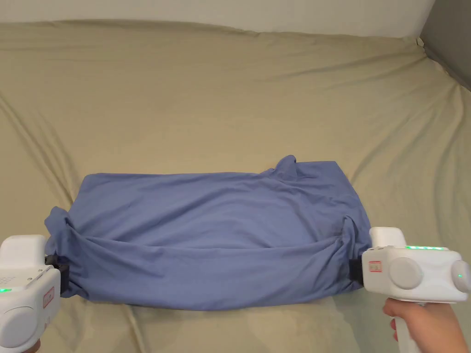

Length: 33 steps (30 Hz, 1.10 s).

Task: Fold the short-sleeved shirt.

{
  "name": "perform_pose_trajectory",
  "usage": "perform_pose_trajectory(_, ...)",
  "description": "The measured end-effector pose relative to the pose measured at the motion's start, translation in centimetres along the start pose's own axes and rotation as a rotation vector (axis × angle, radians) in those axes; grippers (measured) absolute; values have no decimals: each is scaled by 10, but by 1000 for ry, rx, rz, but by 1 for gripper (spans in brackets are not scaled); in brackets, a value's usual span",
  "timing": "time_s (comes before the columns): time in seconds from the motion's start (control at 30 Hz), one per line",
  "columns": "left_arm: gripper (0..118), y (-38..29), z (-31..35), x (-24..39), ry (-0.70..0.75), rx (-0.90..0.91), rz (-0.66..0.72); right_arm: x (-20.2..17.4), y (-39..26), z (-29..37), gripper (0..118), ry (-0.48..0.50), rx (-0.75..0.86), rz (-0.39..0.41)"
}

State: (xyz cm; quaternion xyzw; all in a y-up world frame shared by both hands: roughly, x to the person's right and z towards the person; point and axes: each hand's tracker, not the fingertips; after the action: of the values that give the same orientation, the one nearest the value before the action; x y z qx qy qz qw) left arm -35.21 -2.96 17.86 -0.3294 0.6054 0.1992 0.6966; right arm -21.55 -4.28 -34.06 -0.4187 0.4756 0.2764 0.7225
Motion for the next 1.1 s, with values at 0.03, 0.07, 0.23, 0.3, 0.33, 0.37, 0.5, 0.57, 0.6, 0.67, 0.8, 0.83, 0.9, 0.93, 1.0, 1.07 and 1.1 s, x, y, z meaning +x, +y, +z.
perform_pose_trajectory(0.03,3,2,6,-2,-5,8,-2,11,0,6,15,29,18,-12)
perform_pose_trajectory(0.07,3,3,11,-4,-11,17,5,16,-1,14,15,36,28,-20)
perform_pose_trajectory(0.23,3,-5,47,-18,-44,24,43,14,-20,67,15,21,37,-7)
perform_pose_trajectory(0.3,3,-15,58,-21,-41,16,27,11,-35,82,15,27,31,-3)
perform_pose_trajectory(0.33,3,-24,61,-23,-40,2,19,9,-44,88,15,29,24,0)
perform_pose_trajectory(0.37,3,-32,63,-25,-39,-16,13,7,-53,91,15,28,13,-2)
perform_pose_trajectory(0.5,3,-71,54,-33,-30,-116,-12,2,-87,88,15,11,-72,17)
perform_pose_trajectory(0.57,3,-88,51,-32,-35,-182,-11,10,-101,70,15,2,-118,14)
perform_pose_trajectory(0.6,3,-95,46,-32,-33,-210,-20,11,-106,62,15,-1,-129,10)
perform_pose_trajectory(0.67,3,-106,37,-31,-33,-239,-35,14,-114,49,15,-9,-144,4)
perform_pose_trajectory(0.8,3,-120,20,-29,-38,-277,-32,26,-124,25,16,-9,-179,-21)
perform_pose_trajectory(0.83,4,-119,20,-28,-34,-270,-31,27,-125,25,24,-8,-168,-34)
perform_pose_trajectory(0.9,11,-113,22,-27,-24,-260,-35,28,-120,28,62,-78,-170,-19)
perform_pose_trajectory(0.93,30,-109,26,-24,-19,-261,-50,27,-118,31,94,-148,-158,38)
perform_pose_trajectory(1.0,78,-101,32,-25,61,-247,-95,34,-114,37,107,-247,-109,115)
perform_pose_trajectory(1.07,103,-90,44,-32,50,-174,-70,38,-101,62,106,-224,14,120)
perform_pose_trajectory(1.1,103,-80,55,-36,37,-116,-35,29,-94,82,106,-211,65,114)
